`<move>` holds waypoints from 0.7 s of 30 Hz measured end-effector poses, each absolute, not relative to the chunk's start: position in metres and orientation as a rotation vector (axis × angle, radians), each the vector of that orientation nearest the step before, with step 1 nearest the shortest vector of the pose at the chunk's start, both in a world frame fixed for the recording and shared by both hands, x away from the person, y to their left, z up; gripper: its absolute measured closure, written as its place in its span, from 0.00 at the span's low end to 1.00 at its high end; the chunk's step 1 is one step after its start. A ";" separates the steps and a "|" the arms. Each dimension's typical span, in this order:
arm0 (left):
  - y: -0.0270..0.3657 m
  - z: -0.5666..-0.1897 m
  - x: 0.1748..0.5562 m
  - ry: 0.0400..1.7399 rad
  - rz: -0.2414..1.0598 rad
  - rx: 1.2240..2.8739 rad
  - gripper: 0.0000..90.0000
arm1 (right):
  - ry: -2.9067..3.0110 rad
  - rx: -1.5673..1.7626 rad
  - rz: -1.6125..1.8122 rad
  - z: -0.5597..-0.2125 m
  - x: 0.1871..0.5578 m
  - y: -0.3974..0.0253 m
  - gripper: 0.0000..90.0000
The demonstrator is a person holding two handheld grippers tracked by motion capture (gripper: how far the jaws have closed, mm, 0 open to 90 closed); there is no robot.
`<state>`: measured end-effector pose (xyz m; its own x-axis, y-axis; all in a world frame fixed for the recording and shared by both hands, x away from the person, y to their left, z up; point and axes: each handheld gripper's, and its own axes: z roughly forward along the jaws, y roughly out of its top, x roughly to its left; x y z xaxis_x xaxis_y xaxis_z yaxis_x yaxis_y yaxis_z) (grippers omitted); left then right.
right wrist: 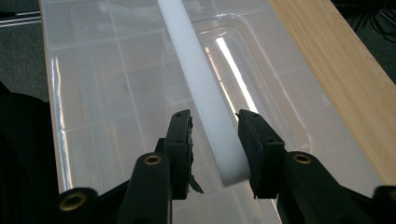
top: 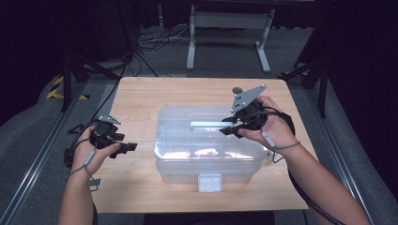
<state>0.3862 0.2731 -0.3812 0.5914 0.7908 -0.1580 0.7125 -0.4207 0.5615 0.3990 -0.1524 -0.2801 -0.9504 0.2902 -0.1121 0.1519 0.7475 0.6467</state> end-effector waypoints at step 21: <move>0.270 -0.380 0.391 1.178 0.168 2.222 0.35 | 2.742 0.341 0.978 -0.275 0.403 -0.153 0.79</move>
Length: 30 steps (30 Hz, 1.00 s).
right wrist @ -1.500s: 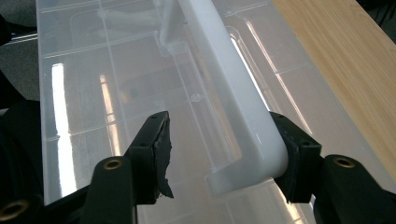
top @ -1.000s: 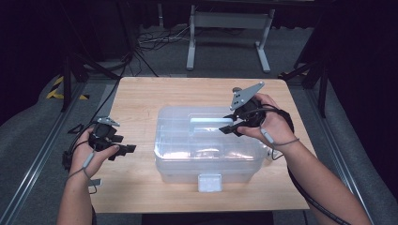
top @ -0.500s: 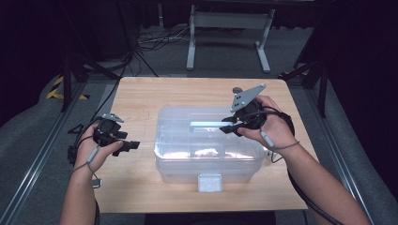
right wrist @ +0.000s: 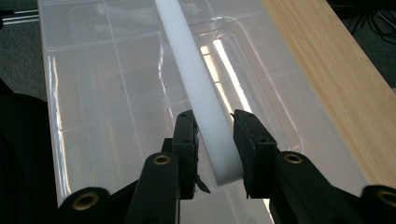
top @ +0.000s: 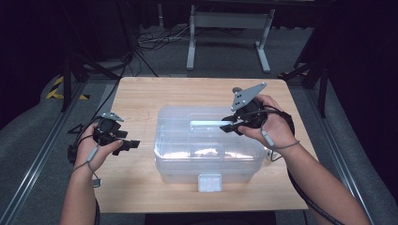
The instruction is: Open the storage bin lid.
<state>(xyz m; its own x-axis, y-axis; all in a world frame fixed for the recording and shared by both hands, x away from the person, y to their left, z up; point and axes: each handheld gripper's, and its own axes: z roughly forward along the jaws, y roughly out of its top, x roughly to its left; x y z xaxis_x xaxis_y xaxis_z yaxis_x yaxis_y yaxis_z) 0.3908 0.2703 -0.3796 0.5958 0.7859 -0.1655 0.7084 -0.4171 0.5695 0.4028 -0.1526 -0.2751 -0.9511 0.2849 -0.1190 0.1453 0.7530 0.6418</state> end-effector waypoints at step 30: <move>0.271 -0.366 0.353 1.072 0.169 2.152 0.46 | 2.758 0.419 1.044 -0.250 0.446 -0.155 0.78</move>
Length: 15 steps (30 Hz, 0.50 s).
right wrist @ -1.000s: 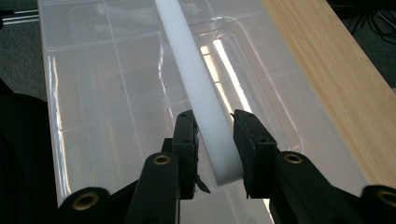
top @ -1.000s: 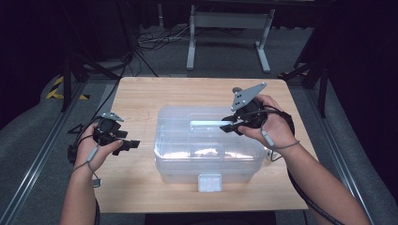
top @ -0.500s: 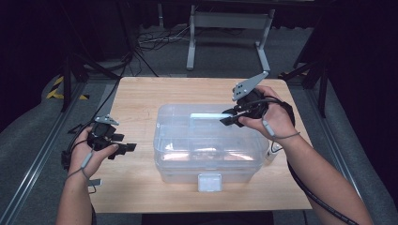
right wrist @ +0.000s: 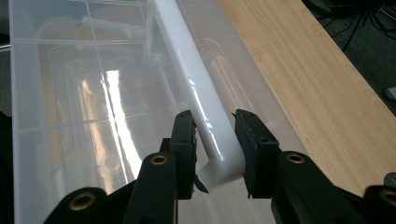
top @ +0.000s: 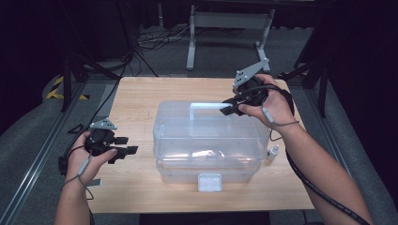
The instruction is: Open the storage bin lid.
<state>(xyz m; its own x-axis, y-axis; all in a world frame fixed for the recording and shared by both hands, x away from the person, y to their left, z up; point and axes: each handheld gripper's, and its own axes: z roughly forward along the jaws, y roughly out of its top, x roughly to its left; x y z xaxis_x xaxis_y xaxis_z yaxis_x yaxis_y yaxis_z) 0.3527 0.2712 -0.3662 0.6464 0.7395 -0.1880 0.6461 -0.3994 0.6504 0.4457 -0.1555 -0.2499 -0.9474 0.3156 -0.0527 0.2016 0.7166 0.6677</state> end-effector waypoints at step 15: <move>0.265 -0.360 0.330 0.992 0.160 2.125 0.54 | 2.774 0.466 1.060 -0.243 0.469 -0.155 0.77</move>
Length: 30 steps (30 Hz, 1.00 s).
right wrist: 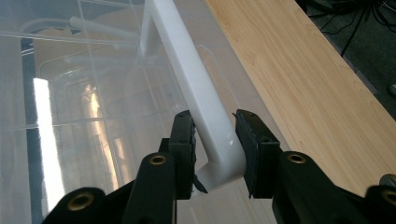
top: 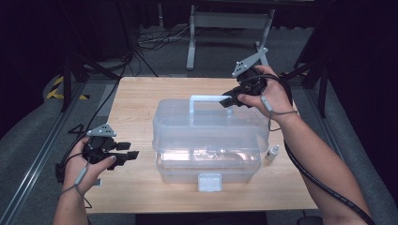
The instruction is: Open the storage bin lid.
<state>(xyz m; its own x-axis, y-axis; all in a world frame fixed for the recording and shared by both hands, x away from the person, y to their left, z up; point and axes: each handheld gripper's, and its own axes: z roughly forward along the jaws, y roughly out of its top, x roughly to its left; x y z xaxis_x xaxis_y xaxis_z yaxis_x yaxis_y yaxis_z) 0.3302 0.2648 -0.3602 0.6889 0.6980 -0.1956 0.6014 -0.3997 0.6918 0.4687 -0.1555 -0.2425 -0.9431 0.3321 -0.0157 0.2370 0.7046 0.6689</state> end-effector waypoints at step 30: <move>0.236 -0.344 0.315 0.880 0.195 2.107 0.53 | 2.775 0.587 1.049 -0.236 0.508 -0.153 0.75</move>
<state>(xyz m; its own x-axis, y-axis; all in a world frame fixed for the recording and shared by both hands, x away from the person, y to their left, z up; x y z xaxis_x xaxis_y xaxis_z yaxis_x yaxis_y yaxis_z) 0.3147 0.2363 -0.3437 0.7434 0.6499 -0.1584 0.5220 -0.4156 0.7449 0.5077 -0.1528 -0.2362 -0.9182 0.3952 0.0270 0.3142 0.6851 0.6572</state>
